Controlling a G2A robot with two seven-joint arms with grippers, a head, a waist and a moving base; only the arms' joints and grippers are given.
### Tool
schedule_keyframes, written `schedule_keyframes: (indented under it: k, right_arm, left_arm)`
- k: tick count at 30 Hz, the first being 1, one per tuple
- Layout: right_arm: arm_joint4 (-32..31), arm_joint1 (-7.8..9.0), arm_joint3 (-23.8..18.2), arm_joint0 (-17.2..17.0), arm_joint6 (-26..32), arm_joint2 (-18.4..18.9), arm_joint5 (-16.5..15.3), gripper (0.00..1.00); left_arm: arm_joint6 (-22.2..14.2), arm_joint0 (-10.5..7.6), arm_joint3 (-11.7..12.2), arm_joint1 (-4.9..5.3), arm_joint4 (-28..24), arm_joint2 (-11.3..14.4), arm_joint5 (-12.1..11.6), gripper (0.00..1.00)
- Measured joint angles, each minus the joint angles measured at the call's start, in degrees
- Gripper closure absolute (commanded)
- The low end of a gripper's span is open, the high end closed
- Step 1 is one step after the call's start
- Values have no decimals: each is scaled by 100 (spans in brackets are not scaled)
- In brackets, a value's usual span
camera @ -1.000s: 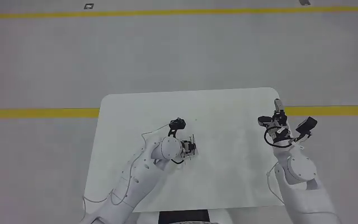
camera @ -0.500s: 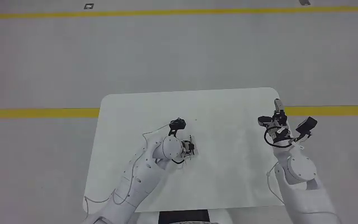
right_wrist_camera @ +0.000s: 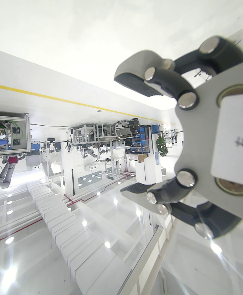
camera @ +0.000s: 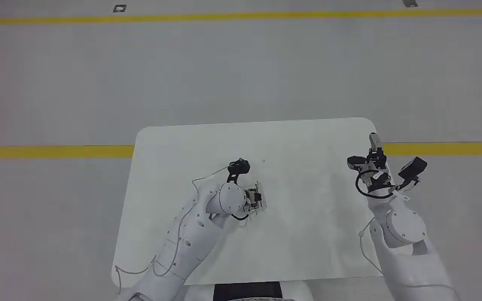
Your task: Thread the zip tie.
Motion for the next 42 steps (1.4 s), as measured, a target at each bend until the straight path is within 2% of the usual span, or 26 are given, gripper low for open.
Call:
schedule_keyframes:
  k: [15, 21, 28, 34, 38, 42]
  right_arm:
    - [0, 0, 0, 0, 0, 0, 0, 0]
    - [0, 0, 0, 0, 0, 0, 0, 0]
    - [0, 0, 0, 0, 0, 0, 0, 0]
    - [0, 0, 0, 0, 0, 0, 0, 0]
    - [0, 0, 0, 0, 0, 0, 0, 0]
    - [0, 0, 0, 0, 0, 0, 0, 0]
  left_arm:
    - [-271, 365, -665, 25, 250, -149, 0, 100]
    - [-524, 508, -950, 60, 264, -226, 0, 100]
    - [-775, 593, -1142, 117, 566, -279, 0, 100]
    - [-847, 661, -1221, 136, 716, -371, 0, 100]
    - [-818, 738, -1277, 141, 653, -502, 0, 100]
    - [-814, 847, -1450, 169, 589, -568, 0, 100]
